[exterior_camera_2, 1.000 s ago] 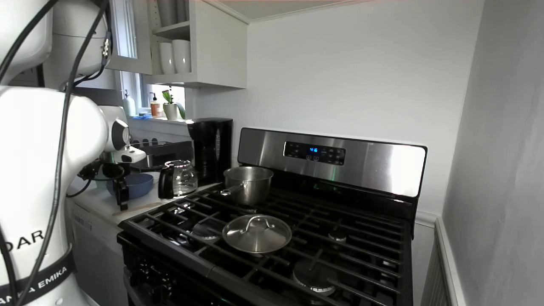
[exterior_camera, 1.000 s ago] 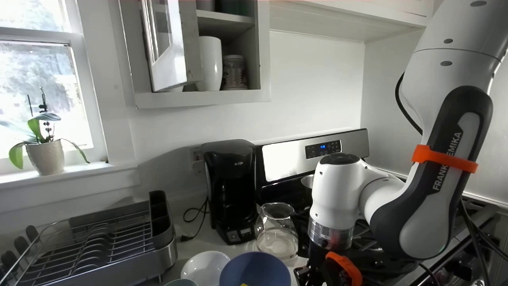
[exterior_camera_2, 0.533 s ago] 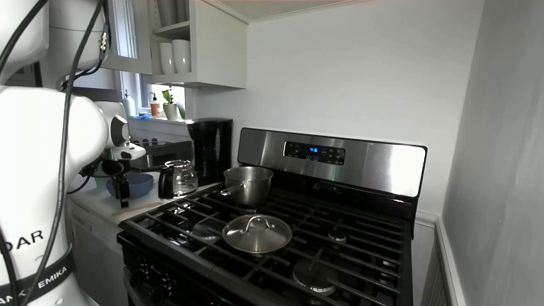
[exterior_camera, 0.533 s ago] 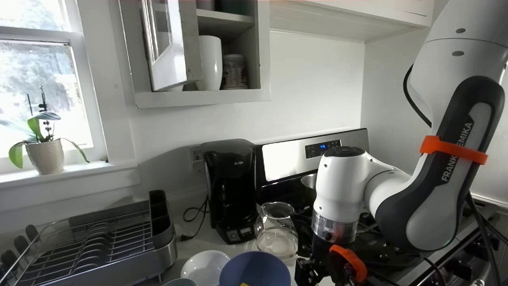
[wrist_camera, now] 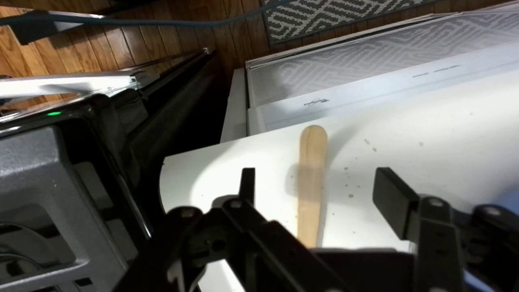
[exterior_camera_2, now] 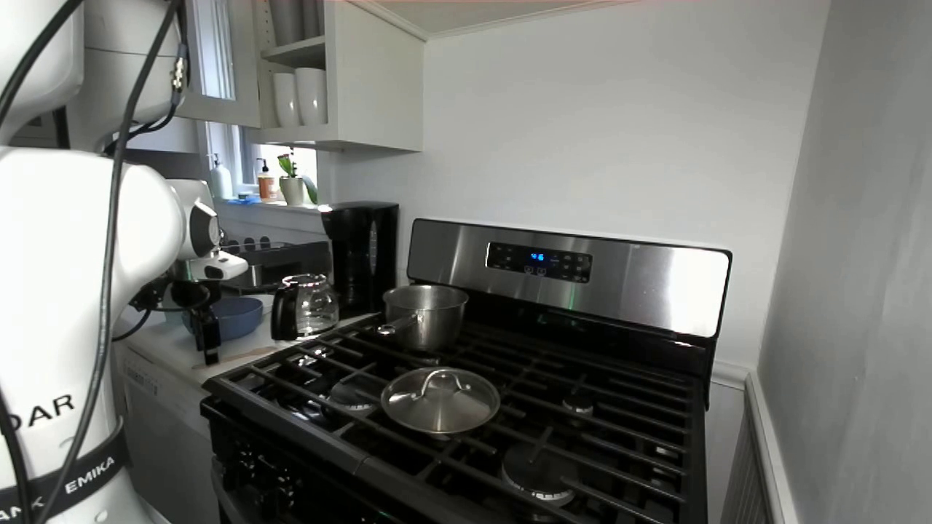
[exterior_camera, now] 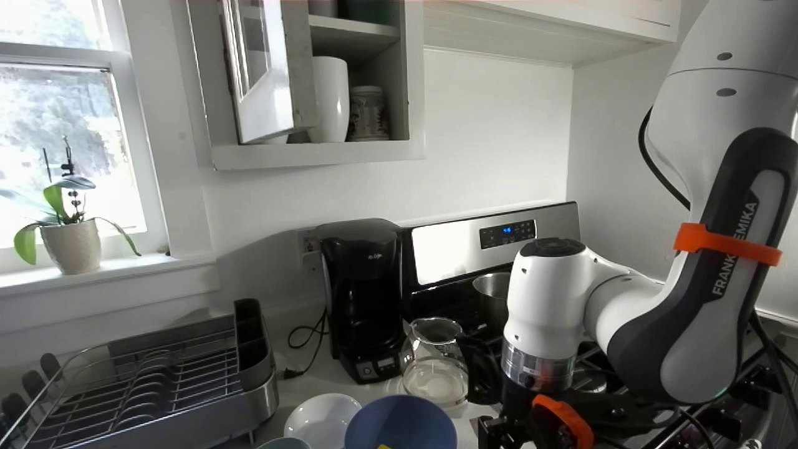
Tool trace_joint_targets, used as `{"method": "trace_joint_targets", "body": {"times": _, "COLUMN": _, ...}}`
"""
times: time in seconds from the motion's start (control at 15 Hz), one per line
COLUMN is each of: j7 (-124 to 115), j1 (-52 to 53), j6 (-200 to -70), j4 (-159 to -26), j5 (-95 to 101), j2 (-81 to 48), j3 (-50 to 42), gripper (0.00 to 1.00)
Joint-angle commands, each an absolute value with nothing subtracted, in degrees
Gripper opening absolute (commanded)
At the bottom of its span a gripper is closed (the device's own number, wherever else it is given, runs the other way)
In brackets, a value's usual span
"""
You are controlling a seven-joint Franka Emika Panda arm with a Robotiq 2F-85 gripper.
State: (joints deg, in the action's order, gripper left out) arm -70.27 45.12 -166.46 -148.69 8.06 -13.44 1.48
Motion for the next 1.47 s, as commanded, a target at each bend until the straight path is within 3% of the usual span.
{"method": "trace_joint_targets", "body": {"times": 0.0, "j7": -73.1, "j1": 45.2, "j6": -168.0, "j4": -149.4, "j5": 11.1, "j2": -13.4, "j3": 0.7, "gripper": 0.6}}
{"method": "trace_joint_targets", "body": {"times": 0.47, "j7": -76.0, "j1": 47.5, "j6": -169.8, "j4": -148.7, "j5": 14.2, "j2": -15.0, "j3": -2.3, "gripper": 0.6}}
{"method": "trace_joint_targets", "body": {"times": 0.73, "j7": -78.2, "j1": 49.6, "j6": -169.9, "j4": -148.2, "j5": 16.2, "j2": -15.8, "j3": -4.6, "gripper": 0.4}}
{"method": "trace_joint_targets", "body": {"times": 0.87, "j7": -78.3, "j1": 50.3, "j6": -169.7, "j4": -148.0, "j5": 16.0, "j2": -16.1, "j3": -5.0, "gripper": 0.24}}
{"method": "trace_joint_targets", "body": {"times": 1.0, "j7": -78.0, "j1": 50.6, "j6": -169.6, "j4": -147.8, "j5": 15.4, "j2": -16.4, "j3": -4.9, "gripper": 0.21}}
{"method": "trace_joint_targets", "body": {"times": 1.33, "j7": -77.6, "j1": 50.4, "j6": -169.5, "j4": -147.5, "j5": 15.1, "j2": -16.7, "j3": -4.2, "gripper": 0.24}}
{"method": "trace_joint_targets", "body": {"times": 1.4, "j7": -77.5, "j1": 50.3, "j6": -169.6, "j4": -147.5, "j5": 15.0, "j2": -16.7, "j3": -4.2, "gripper": 0.29}}
